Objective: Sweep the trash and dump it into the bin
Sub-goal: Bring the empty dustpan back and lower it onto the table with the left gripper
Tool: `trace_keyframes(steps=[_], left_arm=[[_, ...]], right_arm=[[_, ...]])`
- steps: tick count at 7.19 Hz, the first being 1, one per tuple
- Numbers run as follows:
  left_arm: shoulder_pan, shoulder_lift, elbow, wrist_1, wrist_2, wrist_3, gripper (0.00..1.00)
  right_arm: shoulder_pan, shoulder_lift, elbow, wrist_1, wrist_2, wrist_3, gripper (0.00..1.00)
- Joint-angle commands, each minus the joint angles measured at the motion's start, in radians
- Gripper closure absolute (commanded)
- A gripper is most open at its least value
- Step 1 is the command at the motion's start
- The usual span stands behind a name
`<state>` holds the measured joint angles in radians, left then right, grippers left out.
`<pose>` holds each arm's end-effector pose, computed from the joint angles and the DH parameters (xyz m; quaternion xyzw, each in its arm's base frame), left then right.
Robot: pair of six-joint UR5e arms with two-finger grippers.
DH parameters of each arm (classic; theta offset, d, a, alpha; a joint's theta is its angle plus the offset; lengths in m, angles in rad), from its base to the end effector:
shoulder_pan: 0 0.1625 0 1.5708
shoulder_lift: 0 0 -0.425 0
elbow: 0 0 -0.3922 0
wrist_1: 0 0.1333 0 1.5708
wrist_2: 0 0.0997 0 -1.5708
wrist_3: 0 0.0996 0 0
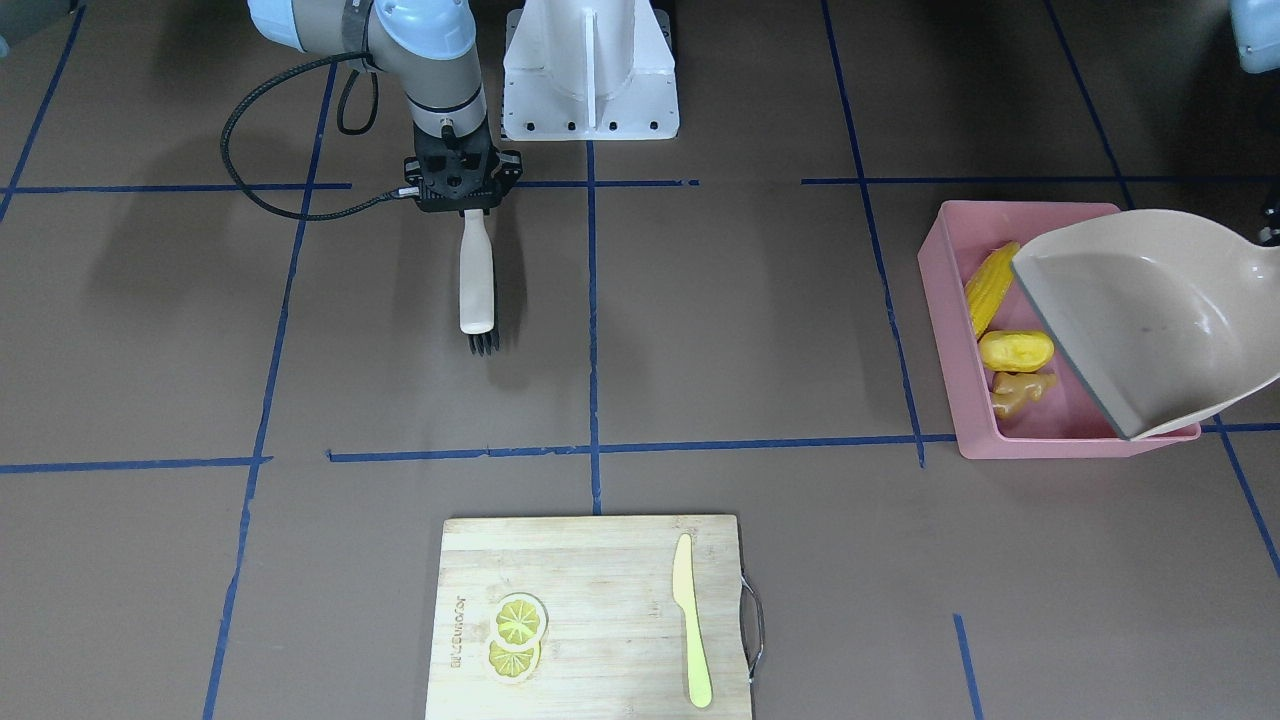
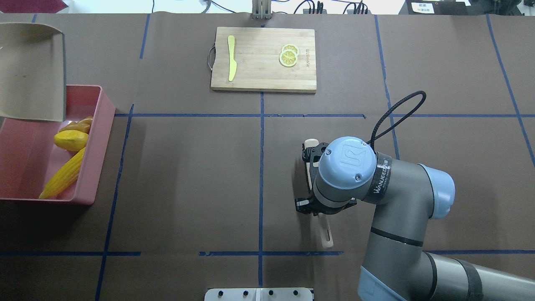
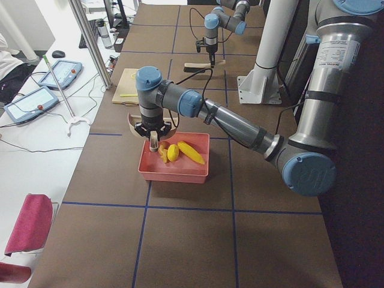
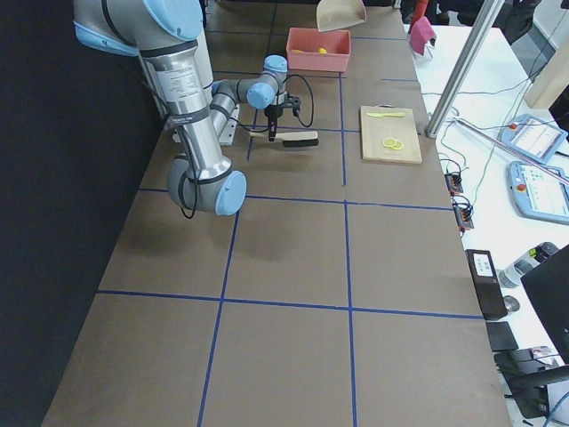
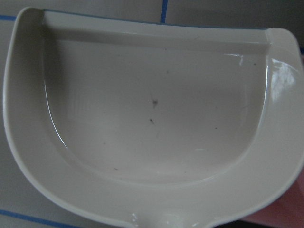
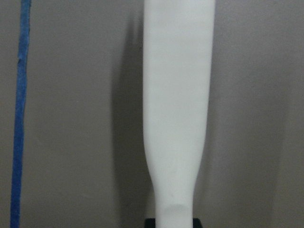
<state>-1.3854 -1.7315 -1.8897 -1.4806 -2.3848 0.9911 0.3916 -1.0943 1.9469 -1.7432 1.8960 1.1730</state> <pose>0.0386 -0.5362 0.4265 0.3157 0.2876 0.5637 0.7070 -0.5065 -0.3189 0.2555 -0.0143 -0.3626 -0.0569 0.9301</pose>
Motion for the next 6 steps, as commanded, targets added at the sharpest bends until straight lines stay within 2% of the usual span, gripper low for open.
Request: trace_keyframes(steps=[1,6], left_arm=[[0.153,-0.032,-0.003,-0.124,-0.03,-0.215,1.0],[0.509,-0.145,-0.006,-0.136,-0.019,-0.543,0.94]], right_arm=[[0.0,-0.004,0.001,0.014,0.0,-0.001,1.0],[0.0,0.001,0.001,0.014,0.005,0.01,1.0]])
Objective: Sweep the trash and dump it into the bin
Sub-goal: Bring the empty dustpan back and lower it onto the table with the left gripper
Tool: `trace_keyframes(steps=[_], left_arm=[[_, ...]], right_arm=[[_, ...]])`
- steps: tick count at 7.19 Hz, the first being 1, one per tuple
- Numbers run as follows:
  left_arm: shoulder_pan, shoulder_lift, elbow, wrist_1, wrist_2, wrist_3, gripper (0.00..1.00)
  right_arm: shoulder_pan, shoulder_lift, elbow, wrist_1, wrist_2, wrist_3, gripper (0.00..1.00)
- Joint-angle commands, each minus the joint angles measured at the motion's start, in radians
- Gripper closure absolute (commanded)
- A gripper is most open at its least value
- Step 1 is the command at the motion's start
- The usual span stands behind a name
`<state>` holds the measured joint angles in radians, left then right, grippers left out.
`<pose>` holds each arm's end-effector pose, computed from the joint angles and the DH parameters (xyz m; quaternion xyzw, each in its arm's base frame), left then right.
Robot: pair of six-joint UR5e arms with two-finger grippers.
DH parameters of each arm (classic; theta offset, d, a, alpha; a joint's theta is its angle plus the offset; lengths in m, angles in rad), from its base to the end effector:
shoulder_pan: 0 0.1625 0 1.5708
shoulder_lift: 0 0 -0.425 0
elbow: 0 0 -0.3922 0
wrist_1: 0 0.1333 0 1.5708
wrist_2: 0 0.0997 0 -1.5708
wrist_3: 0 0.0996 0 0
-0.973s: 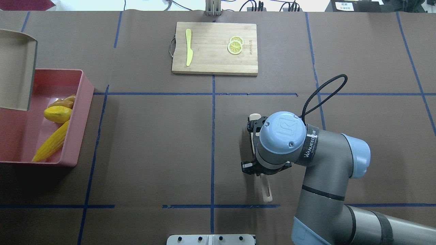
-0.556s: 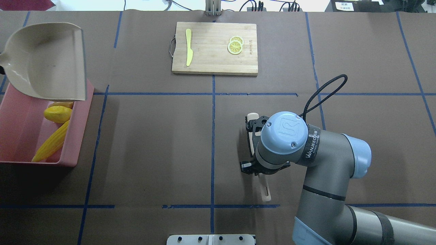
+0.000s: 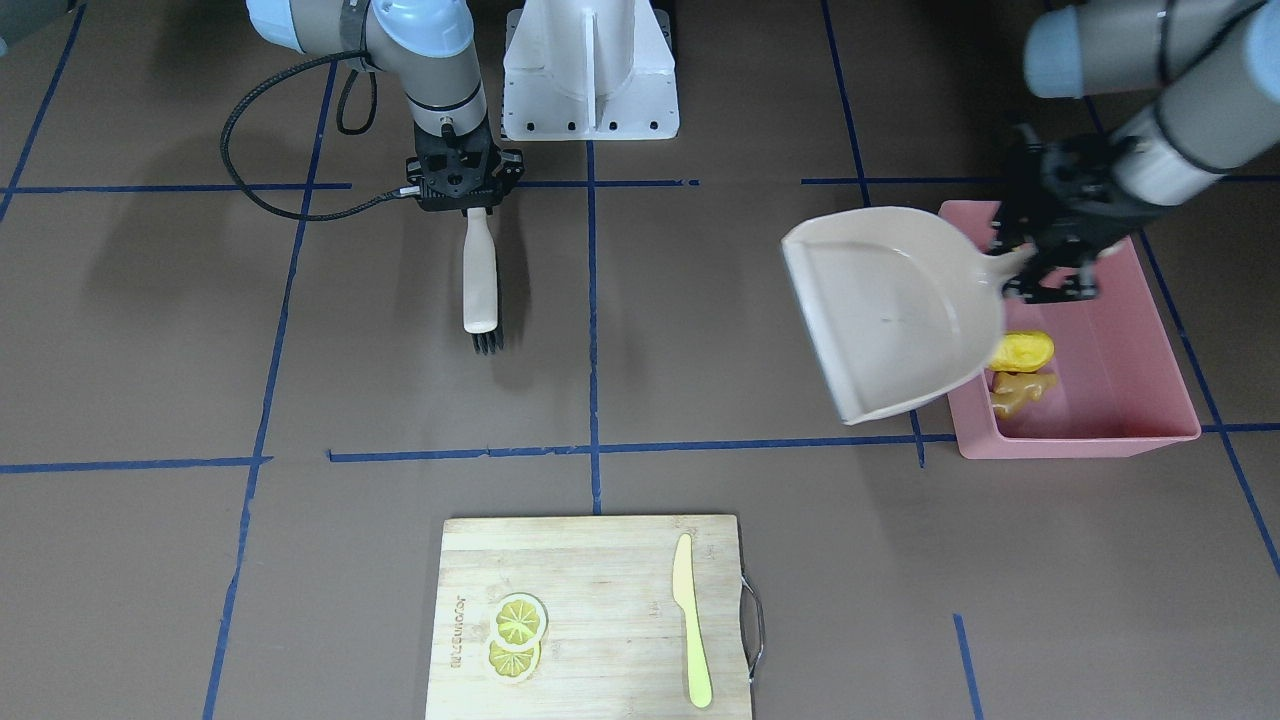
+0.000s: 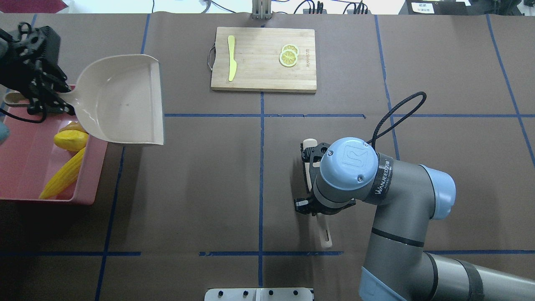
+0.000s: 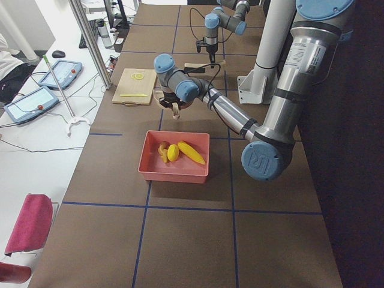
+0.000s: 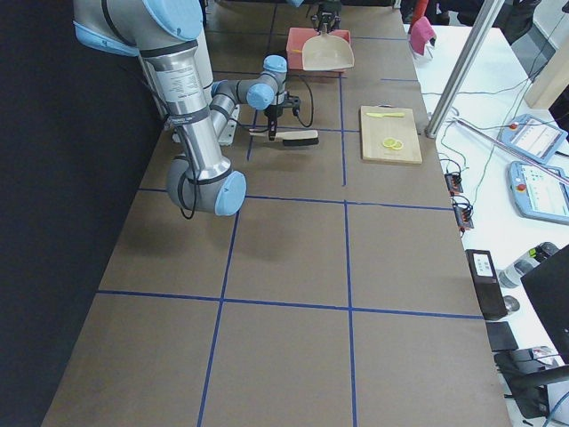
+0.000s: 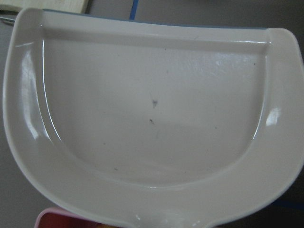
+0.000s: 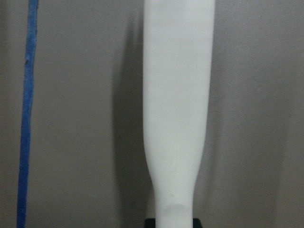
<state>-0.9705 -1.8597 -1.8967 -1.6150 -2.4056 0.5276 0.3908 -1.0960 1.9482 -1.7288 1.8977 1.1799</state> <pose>0.2680 -0.4967 0.3355 0.2817 0.3941 0.5732 0.6609 -0.5064 -0.3182 0.2540 -0.0136 -0.3686 -0.0554 0.9278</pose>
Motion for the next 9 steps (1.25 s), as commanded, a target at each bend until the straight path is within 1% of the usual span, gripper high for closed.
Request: trace_keyframes(steps=[1,2,3,5,6,7,8,9], left_arm=[[0.14,-0.053,0.01,0.0,0.006,-0.125,0.92],[0.186,-0.074,0.021,-0.005,0.066,-0.126,0.9],[0.243,-0.09,0.042,-0.047,0.115,-0.127,0.89],[0.28,-0.117,0.149,-0.179,0.123,-0.168,0.87],[0.321,-0.119,0.178,-0.241,0.185,-0.194,0.86],[0.352,-0.122,0.188,-0.256,0.231,-0.204,0.84],[0.36,-0.133,0.188,-0.255,0.233,-0.204,0.76],[0.361,-0.15,0.194,-0.255,0.233,-0.205,0.61]], right_arm=[[0.0,0.002,0.012,0.0,0.004,0.003,1.0],[0.002,0.004,0.014,0.0,0.006,0.003,1.0],[0.002,0.004,0.014,0.0,0.004,0.003,1.0],[0.002,0.004,0.015,0.0,0.004,0.004,1.0],[0.0,0.004,0.017,0.0,0.004,0.004,1.0],[0.002,0.004,0.021,0.0,0.003,0.004,1.0],[0.002,0.001,0.029,0.0,0.004,0.004,1.0],[0.002,0.001,0.029,0.0,0.004,0.004,1.0]])
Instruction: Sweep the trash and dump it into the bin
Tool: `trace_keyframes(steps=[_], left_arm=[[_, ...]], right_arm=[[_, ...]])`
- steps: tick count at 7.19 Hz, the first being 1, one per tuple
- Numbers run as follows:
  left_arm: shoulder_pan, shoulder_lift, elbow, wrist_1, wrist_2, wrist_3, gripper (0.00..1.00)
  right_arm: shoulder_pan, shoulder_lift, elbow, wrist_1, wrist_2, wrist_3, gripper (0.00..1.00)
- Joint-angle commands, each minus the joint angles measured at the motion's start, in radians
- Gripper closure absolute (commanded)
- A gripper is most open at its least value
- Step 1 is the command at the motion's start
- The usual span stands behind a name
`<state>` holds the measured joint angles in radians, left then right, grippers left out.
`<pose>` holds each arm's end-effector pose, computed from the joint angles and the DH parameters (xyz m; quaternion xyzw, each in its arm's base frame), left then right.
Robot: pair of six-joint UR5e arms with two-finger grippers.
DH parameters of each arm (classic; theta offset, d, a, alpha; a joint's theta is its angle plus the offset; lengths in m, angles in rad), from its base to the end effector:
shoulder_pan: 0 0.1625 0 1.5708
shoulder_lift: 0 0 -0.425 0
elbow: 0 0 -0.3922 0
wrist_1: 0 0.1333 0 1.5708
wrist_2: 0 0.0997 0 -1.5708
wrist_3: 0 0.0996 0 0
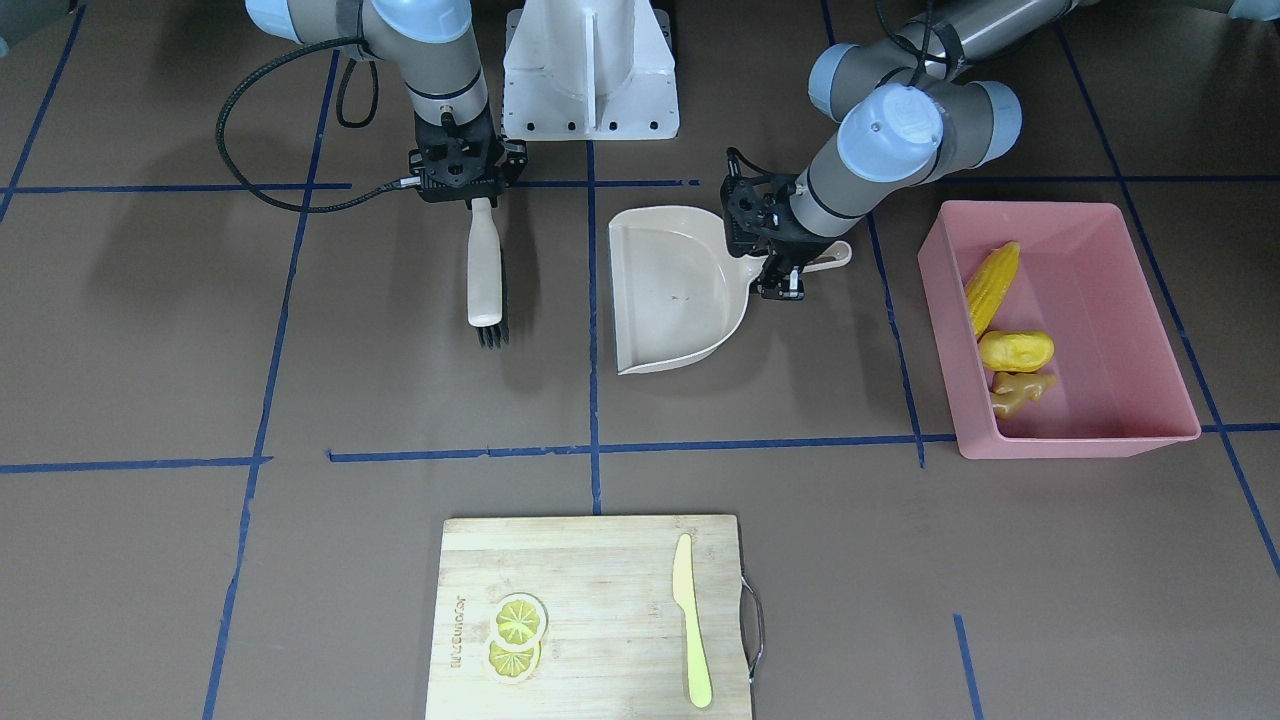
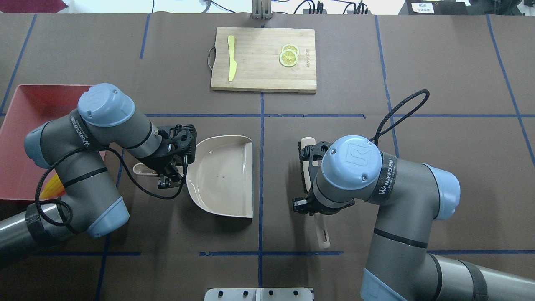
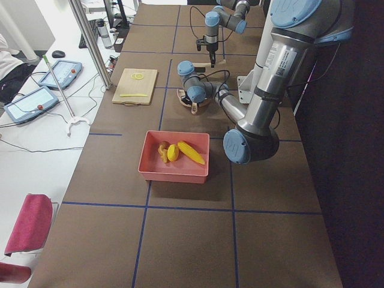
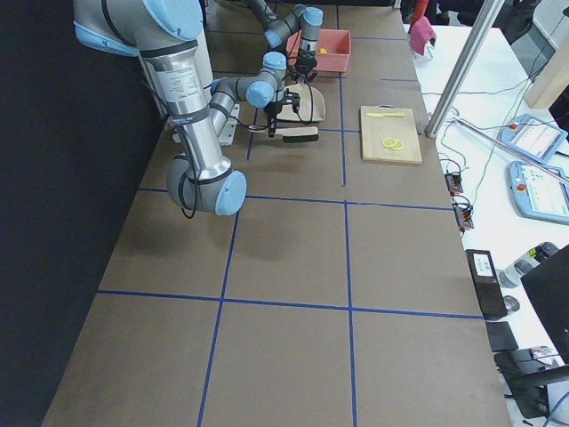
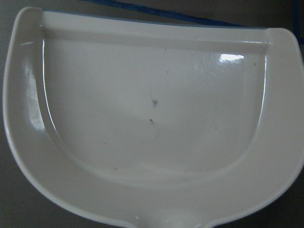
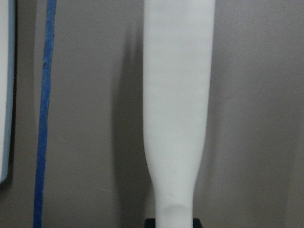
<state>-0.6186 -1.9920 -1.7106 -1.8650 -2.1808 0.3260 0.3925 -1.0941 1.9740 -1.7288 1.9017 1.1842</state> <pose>0.4714 -0.4291 0.3200 0.2922 0.3818 0.6177 0.6224 -0.4991 -0.3159 0.2427 -0.0103 -0.3808 -0.0554 0.9230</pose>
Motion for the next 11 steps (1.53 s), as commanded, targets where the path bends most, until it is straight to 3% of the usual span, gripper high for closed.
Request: trace_keyframes(steps=[1,3,4,7,11], left_arm=[[0.01,-0.03,0.022,-0.003,0.009,-0.002,0.5],[0.01,-0.036,0.026,-0.002,0.009,-0.004,0.25],[0.008,-0.036,0.019,0.001,0.01,-0.007,0.0],[-0.059,-0.028,-0.006,0.061,0.007,-0.008,0.0],[-0.238,0.048,-0.142,0.184,0.019,-0.008,0.0]], right_arm=[[0.0,-0.001,0.003,0.0,0.0,0.0,1.0],[0.0,-0.003,0.003,0.0,0.0,0.0,1.0],[0.0,-0.003,0.002,0.0,0.0,0.0,1.0],[0.0,-0.003,0.002,-0.001,-0.003,-0.001,1.0],[0.0,-0.006,0.0,0.0,-0.006,-0.002,1.0]])
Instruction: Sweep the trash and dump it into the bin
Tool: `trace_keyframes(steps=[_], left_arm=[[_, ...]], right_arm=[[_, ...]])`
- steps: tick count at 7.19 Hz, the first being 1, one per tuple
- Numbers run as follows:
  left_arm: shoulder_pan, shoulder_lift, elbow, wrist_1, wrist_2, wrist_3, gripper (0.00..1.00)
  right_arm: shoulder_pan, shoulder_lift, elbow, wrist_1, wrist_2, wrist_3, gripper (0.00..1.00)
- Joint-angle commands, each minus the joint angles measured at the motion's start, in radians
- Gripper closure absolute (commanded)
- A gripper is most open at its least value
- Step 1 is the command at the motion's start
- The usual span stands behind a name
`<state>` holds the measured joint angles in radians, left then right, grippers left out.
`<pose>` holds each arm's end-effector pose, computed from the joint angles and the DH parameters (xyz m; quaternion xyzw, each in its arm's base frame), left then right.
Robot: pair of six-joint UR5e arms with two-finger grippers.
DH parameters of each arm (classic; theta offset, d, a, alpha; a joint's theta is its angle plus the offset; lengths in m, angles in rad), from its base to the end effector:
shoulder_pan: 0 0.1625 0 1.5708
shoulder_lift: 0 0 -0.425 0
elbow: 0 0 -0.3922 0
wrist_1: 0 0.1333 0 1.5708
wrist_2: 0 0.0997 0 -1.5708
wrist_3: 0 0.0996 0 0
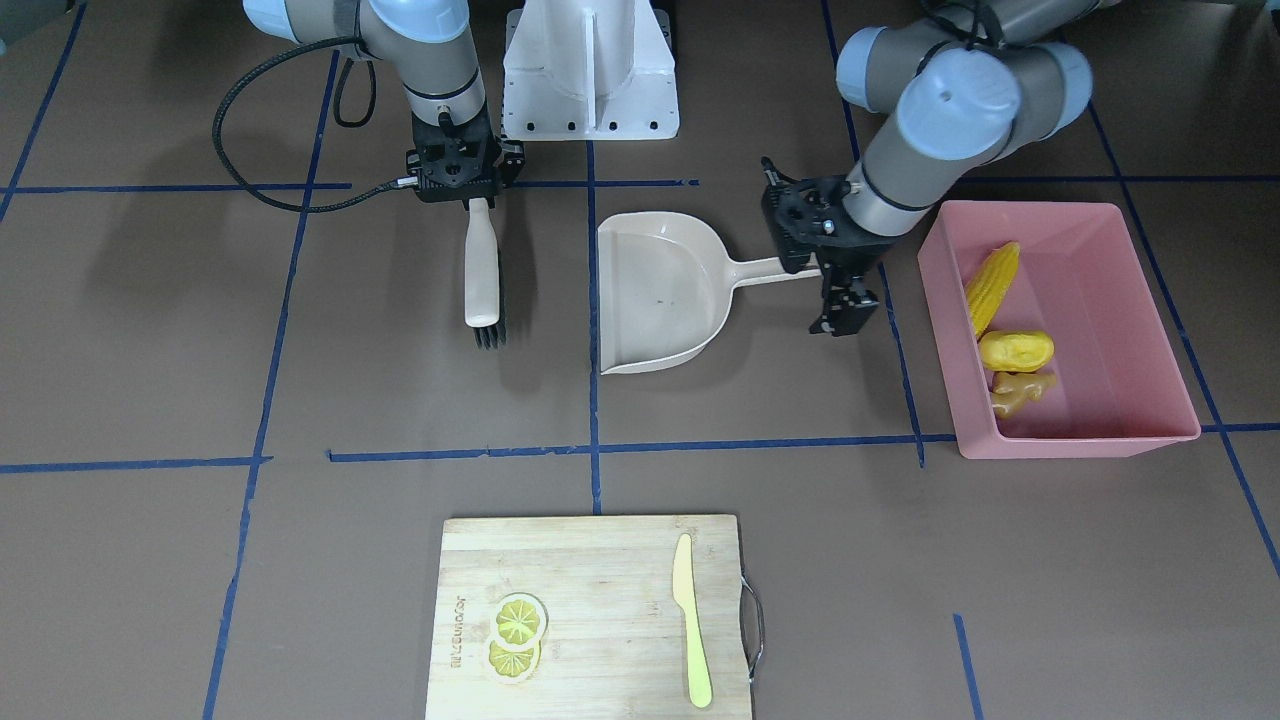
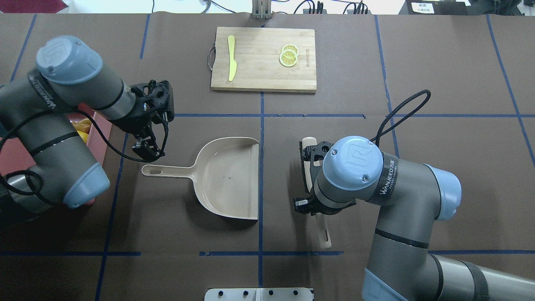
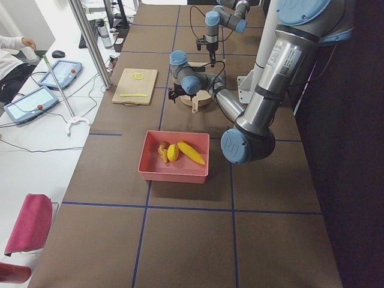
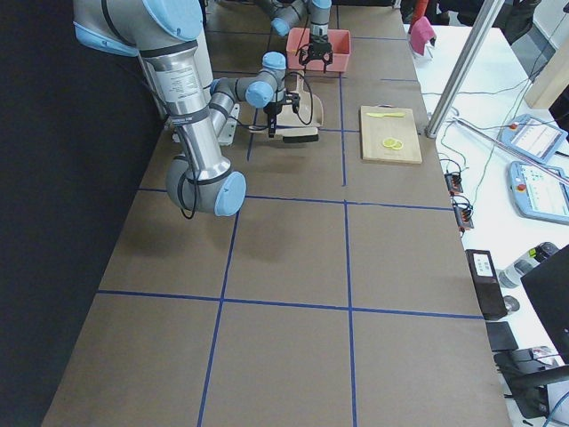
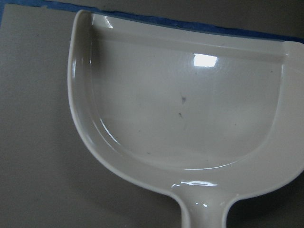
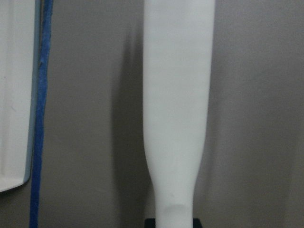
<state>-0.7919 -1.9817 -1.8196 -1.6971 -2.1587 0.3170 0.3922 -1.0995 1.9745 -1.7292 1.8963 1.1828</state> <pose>0.3721 -0.4881 0.2998 0.2955 0.3444 0.5553 0.6969 -0.4986 -0.3160 0.2458 -0.0087 -0.3778 -0.0549 0.9242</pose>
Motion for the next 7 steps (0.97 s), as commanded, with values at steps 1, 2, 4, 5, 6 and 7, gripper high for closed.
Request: trace_keyframes(steps=[1,2,4,5,6,7], left_arm=[[-0.123,0.079,-0.029,0.014,0.0,0.004,0.0],[-0.201,0.116,-0.018,0.014,0.002,0.01,0.0],[-0.352,0.228,-0.011,0.02,-0.001,0.007,0.0],[-0.43,0.256,0.041,0.022,-0.006,0.013,0.0],[-0.508,0.291,0.101,0.052,-0.013,-0.013,0.0],[-0.594,0.297,0.143,0.095,-0.06,-0.145,0.0]], right_arm=[[0.0,-0.002,0.0,-0.001,-0.002,0.0,1.0],[0.0,-0.002,0.0,0.0,-0.002,0.001,1.0],[0.0,-0.002,0.001,-0.001,-0.002,0.001,1.0],[0.0,-0.003,0.003,-0.001,-0.002,0.001,1.0],[0.0,-0.008,0.001,-0.001,-0.002,0.001,1.0],[0.0,-0.016,0.001,-0.001,-0.003,0.001,1.0]])
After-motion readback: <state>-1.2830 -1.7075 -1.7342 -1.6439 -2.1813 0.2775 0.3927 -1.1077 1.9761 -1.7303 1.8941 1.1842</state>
